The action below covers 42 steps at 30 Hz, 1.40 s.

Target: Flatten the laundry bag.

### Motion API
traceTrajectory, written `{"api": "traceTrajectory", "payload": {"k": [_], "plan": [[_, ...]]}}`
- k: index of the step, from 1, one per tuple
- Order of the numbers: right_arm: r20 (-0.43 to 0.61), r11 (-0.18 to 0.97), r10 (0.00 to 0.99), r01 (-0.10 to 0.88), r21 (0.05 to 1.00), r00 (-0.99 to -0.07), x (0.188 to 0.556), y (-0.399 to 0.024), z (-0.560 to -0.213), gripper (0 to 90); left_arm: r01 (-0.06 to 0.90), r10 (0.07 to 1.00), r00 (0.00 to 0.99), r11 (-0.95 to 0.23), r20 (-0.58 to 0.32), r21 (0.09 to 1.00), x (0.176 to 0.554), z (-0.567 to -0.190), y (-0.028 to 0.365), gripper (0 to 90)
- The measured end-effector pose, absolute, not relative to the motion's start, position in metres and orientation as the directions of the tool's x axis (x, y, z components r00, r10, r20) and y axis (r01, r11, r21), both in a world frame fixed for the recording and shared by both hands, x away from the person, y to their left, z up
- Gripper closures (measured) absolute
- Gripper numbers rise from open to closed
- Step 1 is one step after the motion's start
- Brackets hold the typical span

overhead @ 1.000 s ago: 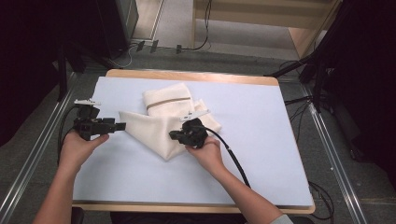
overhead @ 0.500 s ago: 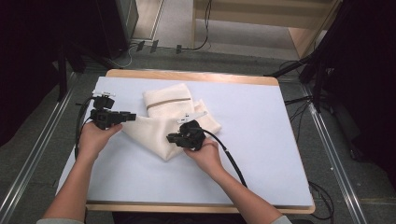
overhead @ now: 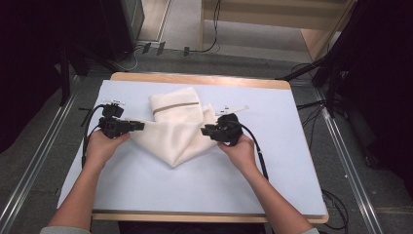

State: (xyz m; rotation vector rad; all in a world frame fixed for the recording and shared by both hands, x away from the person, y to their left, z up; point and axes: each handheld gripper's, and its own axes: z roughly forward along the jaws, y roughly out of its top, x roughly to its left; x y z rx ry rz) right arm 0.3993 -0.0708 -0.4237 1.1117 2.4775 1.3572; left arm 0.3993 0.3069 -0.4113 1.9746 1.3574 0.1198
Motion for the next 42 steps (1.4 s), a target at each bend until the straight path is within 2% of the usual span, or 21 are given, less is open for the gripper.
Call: {"api": "traceTrajectory", "payload": {"k": [6,7,8,11,15,18,19,20,21,26,31,36,42], "plan": [[0.226,0.314,0.713,0.590,0.744,-0.664,0.417,-0.095,-0.435,64.3,0.772,0.844,0.440,-0.181,-0.307,0.609,0.397,-0.410,0.309,70.3],[0.238,0.298,0.730,0.612,0.733,-0.641,0.423,-0.101,-0.440,59.2,0.771,0.843,0.441,-0.181,-0.308,0.610,0.396,-0.410,0.309,70.2],[0.238,0.298,0.730,0.612,0.733,-0.641,0.423,-0.101,-0.440,59.2,0.771,0.844,0.440,-0.178,-0.309,0.612,0.395,-0.410,0.310,70.2],[0.221,0.298,0.761,0.632,0.716,-0.610,0.431,-0.104,-0.451,51.6,0.769,0.845,0.436,-0.173,-0.309,0.615,0.393,-0.409,0.313,69.8],[0.210,0.301,0.777,0.643,0.705,-0.593,0.438,-0.105,-0.459,50.2,0.770,0.845,0.437,-0.173,-0.309,0.614,0.391,-0.409,0.314,69.6],[0.240,0.296,0.774,0.671,0.680,-0.586,0.442,-0.105,-0.466,55.5,0.771,0.848,0.434,-0.174,-0.305,0.613,0.390,-0.409,0.316,69.4],[0.224,0.314,0.768,0.657,0.685,-0.600,0.440,-0.102,-0.465,73.8,0.770,0.849,0.430,-0.168,-0.307,0.615,0.390,-0.408,0.317,69.4],[0.224,0.314,0.768,0.657,0.685,-0.600,0.440,-0.102,-0.465,73.8,0.770,0.849,0.430,-0.168,-0.307,0.615,0.390,-0.408,0.317,69.4],[0.221,0.321,0.751,0.636,0.701,-0.623,0.437,-0.101,-0.457,82.7,0.771,0.847,0.430,-0.165,-0.312,0.616,0.389,-0.407,0.319,69.3],[0.225,0.313,0.729,0.607,0.731,-0.647,0.432,-0.105,-0.438,84.0,0.767,0.848,0.425,-0.152,-0.315,0.624,0.386,-0.402,0.321,67.2],[0.187,0.320,0.710,0.549,0.772,-0.678,0.417,-0.118,-0.409,83.7,0.741,0.841,0.446,-0.154,-0.308,0.653,0.378,-0.384,0.319,64.7],[0.224,0.268,0.695,0.536,0.800,-0.683,0.407,-0.144,-0.397,83.9,0.735,0.829,0.452,-0.138,-0.329,0.663,0.378,-0.376,0.314,67.1],[0.205,0.293,0.695,0.532,0.794,-0.689,0.404,-0.145,-0.398,84.5,0.733,0.816,0.476,-0.162,-0.329,0.660,0.389,-0.379,0.290,69.9]]}}
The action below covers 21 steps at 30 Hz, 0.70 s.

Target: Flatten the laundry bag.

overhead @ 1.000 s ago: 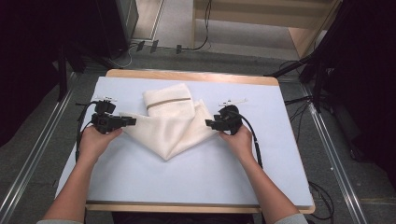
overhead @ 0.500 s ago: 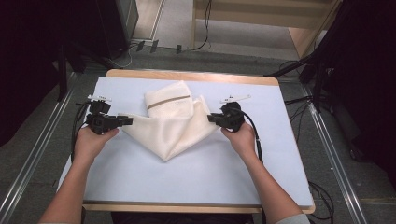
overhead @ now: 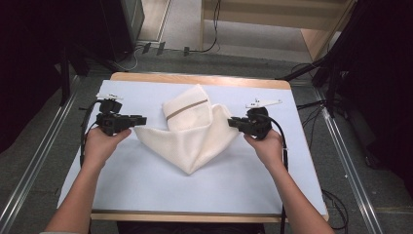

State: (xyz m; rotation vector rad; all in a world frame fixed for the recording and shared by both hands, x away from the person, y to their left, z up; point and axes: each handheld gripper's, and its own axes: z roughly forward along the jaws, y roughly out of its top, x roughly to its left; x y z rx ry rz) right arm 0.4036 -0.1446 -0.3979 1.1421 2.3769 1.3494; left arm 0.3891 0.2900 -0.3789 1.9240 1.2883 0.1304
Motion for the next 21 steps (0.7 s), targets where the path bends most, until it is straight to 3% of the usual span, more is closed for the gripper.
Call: {"api": "traceTrajectory", "payload": {"k": [10,16,21], "plan": [[0.214,0.294,0.714,0.562,0.773,-0.667,0.406,-0.147,-0.408,84.4,0.795,0.818,0.462,-0.211,-0.342,0.569,0.398,-0.411,0.280,79.9],[0.217,0.285,0.727,0.573,0.769,-0.651,0.408,-0.155,-0.410,84.4,0.828,0.826,0.461,-0.270,-0.324,0.491,0.390,-0.438,0.278,80.9],[0.219,0.286,0.736,0.587,0.757,-0.640,0.408,-0.162,-0.414,84.2,0.824,0.818,0.463,-0.255,-0.342,0.506,0.385,-0.445,0.279,81.9]]}}
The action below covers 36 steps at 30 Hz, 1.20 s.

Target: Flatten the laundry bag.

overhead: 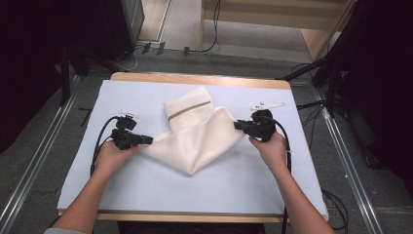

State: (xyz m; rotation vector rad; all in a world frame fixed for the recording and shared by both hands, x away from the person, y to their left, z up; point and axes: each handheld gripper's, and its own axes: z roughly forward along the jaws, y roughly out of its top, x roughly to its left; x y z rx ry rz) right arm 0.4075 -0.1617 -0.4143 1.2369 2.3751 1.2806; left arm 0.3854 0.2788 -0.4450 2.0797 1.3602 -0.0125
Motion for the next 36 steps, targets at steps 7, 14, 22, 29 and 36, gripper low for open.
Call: {"api": "traceTrajectory", "payload": {"k": [7,14,22,29,36], "plan": [[0.238,0.280,0.768,0.646,0.710,-0.595,0.412,-0.177,-0.430,75.2,0.818,0.817,0.470,-0.260,-0.334,0.513,0.383,-0.448,0.277,84.3],[0.262,0.220,0.744,0.597,0.772,-0.614,0.423,-0.162,-0.407,64.2,0.815,0.816,0.473,-0.261,-0.333,0.517,0.382,-0.448,0.277,83.9],[0.293,0.214,0.716,0.599,0.771,-0.633,0.458,-0.122,-0.393,55.1,0.814,0.814,0.474,-0.259,-0.336,0.520,0.383,-0.448,0.278,83.1],[0.333,0.201,0.715,0.637,0.744,-0.615,0.482,-0.090,-0.397,44.9,0.813,0.814,0.473,-0.256,-0.337,0.524,0.381,-0.448,0.278,82.8],[0.330,0.268,0.689,0.650,0.711,-0.645,0.470,-0.087,-0.396,85.0,0.810,0.810,0.484,-0.270,-0.332,0.521,0.381,-0.448,0.279,82.0]]}}
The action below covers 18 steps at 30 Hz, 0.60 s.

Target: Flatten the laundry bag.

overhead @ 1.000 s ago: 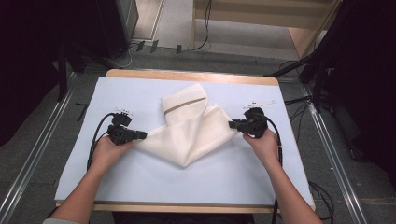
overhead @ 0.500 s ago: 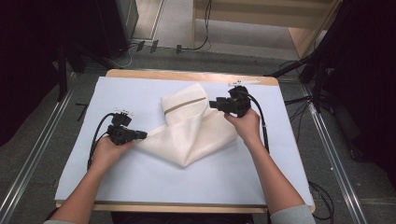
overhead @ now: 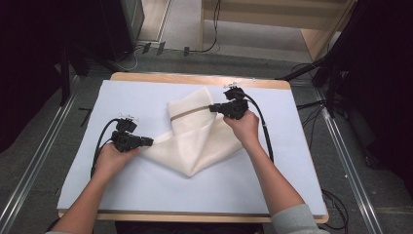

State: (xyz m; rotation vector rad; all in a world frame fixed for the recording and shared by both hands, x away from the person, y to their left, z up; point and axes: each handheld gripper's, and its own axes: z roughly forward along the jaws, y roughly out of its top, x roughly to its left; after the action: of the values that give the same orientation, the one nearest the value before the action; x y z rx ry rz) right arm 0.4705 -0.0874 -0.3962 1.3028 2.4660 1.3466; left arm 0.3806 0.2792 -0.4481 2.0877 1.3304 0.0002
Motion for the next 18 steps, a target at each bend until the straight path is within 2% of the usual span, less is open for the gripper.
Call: {"api": "traceTrajectory", "payload": {"k": [6,7,10,12,13,14,18], "plan": [[0.294,0.262,0.660,0.578,0.773,-0.692,0.430,-0.105,-0.375,85.4,0.812,0.810,0.479,-0.264,-0.337,0.520,0.381,-0.445,0.278,80.0],[0.280,0.270,0.653,0.561,0.782,-0.704,0.413,-0.110,-0.372,85.5,0.805,0.812,0.481,-0.259,-0.331,0.534,0.381,-0.440,0.277,77.7],[0.266,0.272,0.653,0.547,0.791,-0.709,0.394,-0.119,-0.372,85.4,0.784,0.817,0.492,-0.266,-0.301,0.561,0.384,-0.431,0.275,73.7],[0.267,0.269,0.655,0.547,0.793,-0.707,0.389,-0.122,-0.373,85.4,0.778,0.813,0.504,-0.279,-0.292,0.563,0.386,-0.429,0.273,71.7],[0.262,0.268,0.657,0.544,0.795,-0.707,0.382,-0.127,-0.375,85.4,0.772,0.807,0.518,-0.299,-0.283,0.560,0.394,-0.427,0.266,66.5],[0.256,0.273,0.660,0.543,0.794,-0.707,0.379,-0.128,-0.376,85.4,0.771,0.802,0.526,-0.307,-0.284,0.558,0.398,-0.427,0.263,65.0],[0.254,0.269,0.665,0.543,0.796,-0.702,0.372,-0.131,-0.380,85.3,0.772,0.796,0.537,-0.331,-0.278,0.542,0.410,-0.432,0.253,64.3]]}}
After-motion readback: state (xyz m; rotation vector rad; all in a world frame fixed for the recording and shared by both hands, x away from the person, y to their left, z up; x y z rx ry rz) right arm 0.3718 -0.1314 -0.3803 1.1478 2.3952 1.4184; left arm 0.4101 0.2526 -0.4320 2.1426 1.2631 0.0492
